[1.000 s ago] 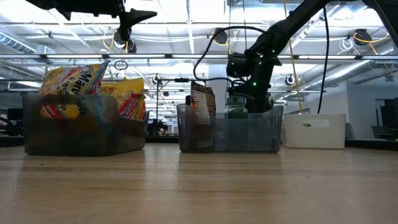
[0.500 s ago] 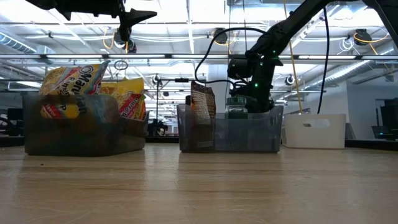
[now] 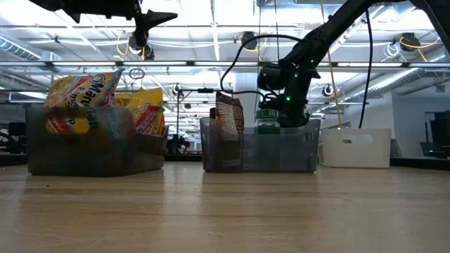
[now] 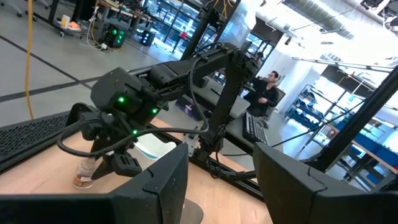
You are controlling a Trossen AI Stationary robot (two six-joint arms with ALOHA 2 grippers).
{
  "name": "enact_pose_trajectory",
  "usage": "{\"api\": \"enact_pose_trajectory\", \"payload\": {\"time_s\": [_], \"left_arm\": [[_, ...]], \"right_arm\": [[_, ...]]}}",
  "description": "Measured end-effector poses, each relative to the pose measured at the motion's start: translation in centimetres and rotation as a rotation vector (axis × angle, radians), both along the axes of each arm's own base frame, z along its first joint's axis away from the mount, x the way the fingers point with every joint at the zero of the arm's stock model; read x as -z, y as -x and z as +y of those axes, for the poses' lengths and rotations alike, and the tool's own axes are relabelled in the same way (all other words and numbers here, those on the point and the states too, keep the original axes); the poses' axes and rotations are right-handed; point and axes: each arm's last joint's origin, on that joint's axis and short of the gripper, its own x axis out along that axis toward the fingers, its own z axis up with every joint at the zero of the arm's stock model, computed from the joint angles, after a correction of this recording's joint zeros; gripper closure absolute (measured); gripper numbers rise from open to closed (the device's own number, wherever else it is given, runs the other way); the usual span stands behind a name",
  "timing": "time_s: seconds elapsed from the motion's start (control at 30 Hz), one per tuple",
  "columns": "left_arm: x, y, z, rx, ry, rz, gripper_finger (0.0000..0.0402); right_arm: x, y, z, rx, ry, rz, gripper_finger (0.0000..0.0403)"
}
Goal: Pick & Place Food Item
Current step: Put the brown spice bottle into the right black bin
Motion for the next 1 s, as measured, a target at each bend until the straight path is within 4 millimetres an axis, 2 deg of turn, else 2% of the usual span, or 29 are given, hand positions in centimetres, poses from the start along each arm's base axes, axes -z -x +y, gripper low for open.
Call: {"api": "enact_pose_trajectory", "payload": {"time_s": [0.47,0.77,1.0], "left_arm": [[0.00,0.00,0.00,0.000,-0.004,0.000,0.0215],[0.26,-0.30,0.14,0.000,0.003,0.012,0.0215],[0.59,-0.62,0.28,0.006,0.031,0.028,0.0215]], "right_arm": [[-0.35,-0.69,-0.37,-0.011,0.012,-0.101,0.0187],[-0.35,-0.67,-0.39,-0.017,0.014,-0.099,0.0201],[-0.37,-0.62,-0.37,-0.009,0.009,-0.098,0.0239]]}}
